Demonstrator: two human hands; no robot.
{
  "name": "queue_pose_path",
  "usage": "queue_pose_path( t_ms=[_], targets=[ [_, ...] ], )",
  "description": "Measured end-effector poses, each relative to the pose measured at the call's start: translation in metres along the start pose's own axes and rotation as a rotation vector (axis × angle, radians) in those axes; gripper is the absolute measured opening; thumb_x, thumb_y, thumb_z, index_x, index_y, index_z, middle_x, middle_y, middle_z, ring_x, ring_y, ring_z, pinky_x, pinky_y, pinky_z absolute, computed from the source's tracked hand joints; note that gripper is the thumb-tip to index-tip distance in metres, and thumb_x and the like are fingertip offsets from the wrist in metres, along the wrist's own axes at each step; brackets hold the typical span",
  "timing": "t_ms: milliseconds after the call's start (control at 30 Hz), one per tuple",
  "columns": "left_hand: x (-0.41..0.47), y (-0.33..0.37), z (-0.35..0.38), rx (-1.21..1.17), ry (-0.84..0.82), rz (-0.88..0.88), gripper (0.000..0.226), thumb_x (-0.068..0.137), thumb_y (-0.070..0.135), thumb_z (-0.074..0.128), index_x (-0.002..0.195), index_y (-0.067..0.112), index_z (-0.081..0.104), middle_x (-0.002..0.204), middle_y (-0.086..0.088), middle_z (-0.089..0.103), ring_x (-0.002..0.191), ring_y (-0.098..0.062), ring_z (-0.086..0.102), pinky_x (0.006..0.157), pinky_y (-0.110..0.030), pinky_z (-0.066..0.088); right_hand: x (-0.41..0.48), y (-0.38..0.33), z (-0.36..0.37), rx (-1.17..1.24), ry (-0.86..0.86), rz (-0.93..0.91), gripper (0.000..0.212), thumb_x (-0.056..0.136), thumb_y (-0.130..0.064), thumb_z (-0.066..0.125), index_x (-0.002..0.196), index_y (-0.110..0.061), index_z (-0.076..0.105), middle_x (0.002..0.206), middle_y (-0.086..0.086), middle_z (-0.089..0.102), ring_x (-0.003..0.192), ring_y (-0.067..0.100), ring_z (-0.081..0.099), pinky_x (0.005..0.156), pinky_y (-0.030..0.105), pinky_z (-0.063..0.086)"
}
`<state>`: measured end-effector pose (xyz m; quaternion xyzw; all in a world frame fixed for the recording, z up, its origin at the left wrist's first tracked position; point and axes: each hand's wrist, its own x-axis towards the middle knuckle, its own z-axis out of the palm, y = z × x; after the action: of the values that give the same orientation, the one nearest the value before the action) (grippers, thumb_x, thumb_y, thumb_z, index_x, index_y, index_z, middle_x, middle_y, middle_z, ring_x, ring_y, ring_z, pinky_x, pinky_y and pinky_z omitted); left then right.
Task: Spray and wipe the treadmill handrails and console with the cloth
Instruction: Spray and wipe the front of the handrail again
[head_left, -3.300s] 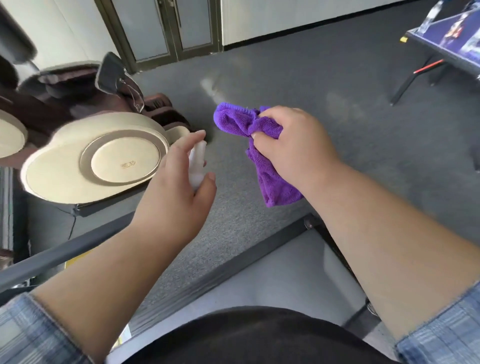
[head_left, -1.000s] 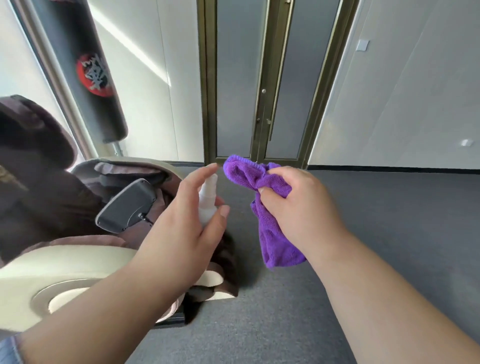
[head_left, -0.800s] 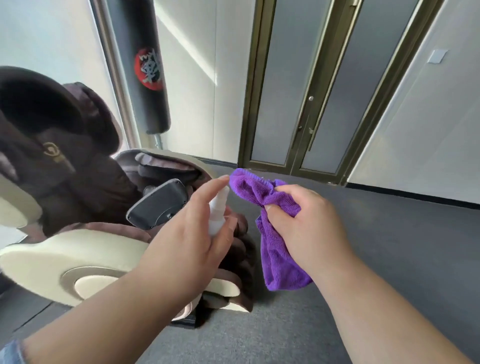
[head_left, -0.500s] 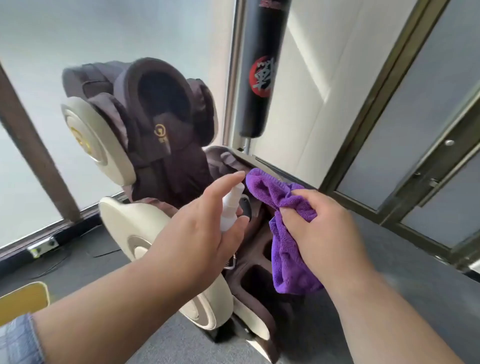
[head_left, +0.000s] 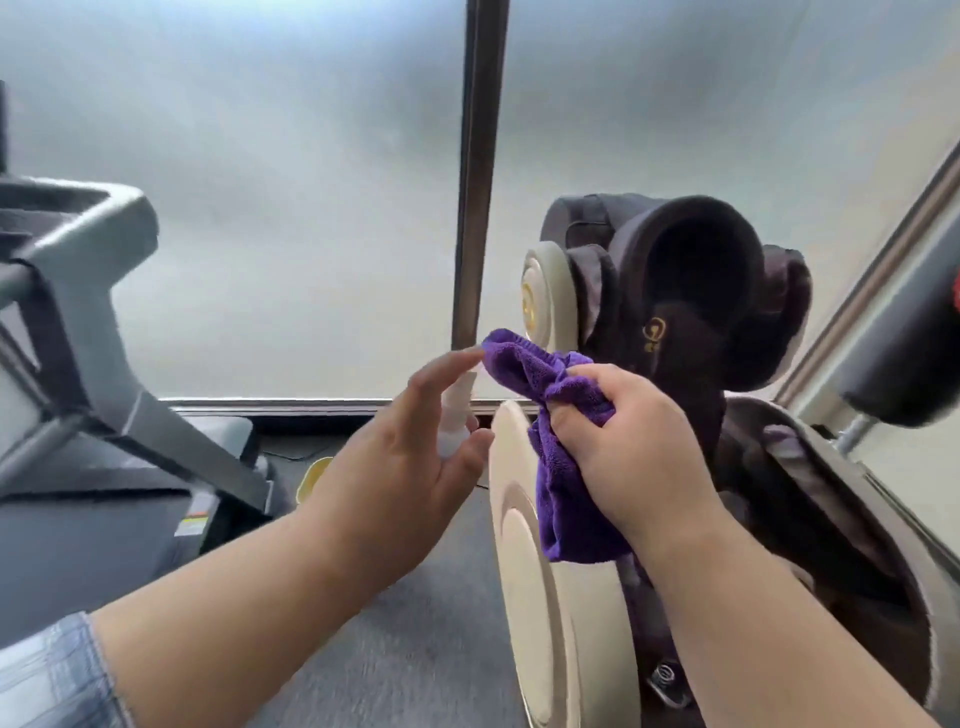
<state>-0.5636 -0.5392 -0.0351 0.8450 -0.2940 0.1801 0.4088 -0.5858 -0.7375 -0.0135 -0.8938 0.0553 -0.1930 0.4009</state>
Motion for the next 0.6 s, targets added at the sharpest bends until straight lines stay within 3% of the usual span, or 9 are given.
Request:
queue_pose_path(
  t_ms=[67, 200, 367, 500, 600],
  targets=[
    [-0.001, -0.022, -0.019, 0.027, 0.049, -0.052, 0.052, 0.094, 0.039, 0.047, 0.133, 0.055, 0.016, 0.1, 0.01, 0.059, 0.076, -0.012, 0.06, 0.068, -0.034, 0.048, 0.019, -0.011, 0.025, 0.019, -0.073, -0.029, 0.017, 0.089, -0.035, 0.064, 0.105, -0.037, 0.068, 0.101, -0.014, 0.068, 0.09, 0.006, 0.063, 0.086, 0.034, 0.052],
    [-0.004, -0.068, -0.054, 0.081, 0.141, -0.15, 0.054, 0.092, 0.043, 0.048, 0.136, 0.051, 0.017, 0.094, 0.005, 0.058, 0.069, -0.014, 0.06, 0.064, -0.039, 0.052, 0.048, -0.04, 0.076, 0.053, -0.172, -0.103, 0.012, 0.088, -0.031, 0.066, 0.097, -0.039, 0.067, 0.096, -0.013, 0.069, 0.09, 0.01, 0.063, 0.082, 0.032, 0.047],
    [-0.005, -0.12, -0.095, 0.117, 0.214, -0.198, 0.051, 0.092, 0.049, 0.043, 0.136, 0.047, 0.018, 0.091, 0.012, 0.052, 0.072, -0.002, 0.054, 0.065, -0.026, 0.041, 0.077, -0.078, 0.147, 0.078, -0.272, -0.163, 0.018, 0.088, -0.03, 0.068, 0.103, -0.038, 0.069, 0.097, -0.014, 0.07, 0.091, 0.009, 0.064, 0.082, 0.032, 0.047],
    [0.001, -0.175, -0.134, 0.136, 0.259, -0.232, 0.047, 0.093, 0.05, 0.041, 0.134, 0.047, 0.018, 0.088, 0.022, 0.049, 0.068, 0.003, 0.051, 0.064, -0.025, 0.042, 0.106, -0.111, 0.209, 0.095, -0.308, -0.197, 0.016, 0.088, -0.033, 0.068, 0.101, -0.041, 0.07, 0.099, -0.016, 0.07, 0.093, 0.007, 0.063, 0.08, 0.03, 0.045],
    [0.01, -0.22, -0.164, 0.158, 0.255, -0.238, 0.047, 0.094, 0.048, 0.041, 0.135, 0.046, 0.019, 0.076, 0.017, 0.051, 0.061, -0.001, 0.051, 0.059, -0.026, 0.041, 0.134, -0.136, 0.258, 0.131, -0.323, -0.193, 0.015, 0.088, -0.035, 0.067, 0.101, -0.043, 0.069, 0.096, -0.015, 0.071, 0.092, 0.006, 0.065, 0.083, 0.033, 0.05]
  ],
)
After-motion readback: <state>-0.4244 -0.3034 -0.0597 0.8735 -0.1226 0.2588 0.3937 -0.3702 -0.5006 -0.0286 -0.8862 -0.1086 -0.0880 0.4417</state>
